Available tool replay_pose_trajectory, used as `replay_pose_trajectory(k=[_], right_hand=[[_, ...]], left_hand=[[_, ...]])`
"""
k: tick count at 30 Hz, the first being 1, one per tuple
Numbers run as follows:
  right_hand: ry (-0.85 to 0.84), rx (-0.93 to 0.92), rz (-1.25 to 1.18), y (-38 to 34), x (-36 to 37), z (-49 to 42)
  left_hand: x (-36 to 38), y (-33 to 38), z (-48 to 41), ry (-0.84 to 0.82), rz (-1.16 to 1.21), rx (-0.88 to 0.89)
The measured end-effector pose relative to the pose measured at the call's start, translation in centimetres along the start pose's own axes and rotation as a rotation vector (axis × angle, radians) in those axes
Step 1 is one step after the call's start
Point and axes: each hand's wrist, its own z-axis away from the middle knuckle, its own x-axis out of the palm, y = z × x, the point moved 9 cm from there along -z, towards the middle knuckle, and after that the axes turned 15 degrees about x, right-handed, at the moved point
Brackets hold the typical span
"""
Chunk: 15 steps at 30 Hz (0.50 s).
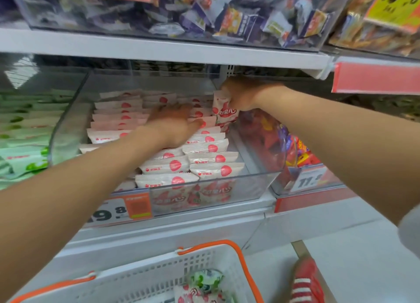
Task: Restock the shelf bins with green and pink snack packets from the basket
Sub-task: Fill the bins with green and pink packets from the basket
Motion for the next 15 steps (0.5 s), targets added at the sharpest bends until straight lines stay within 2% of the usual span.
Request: replay_pose_trajectory(k=[10,15], right_hand=[[-0.088,0.022,0.055,-1.1,4.4,0.1],[-0.093,0.055,0.032,-0.8,3.5,-0.5]], left_hand=[[-0.2,0.2,0.3,-0.012,-0.024,-0.006],[-0.4,0.4,0.4,-0.004,-0.01,0.001]])
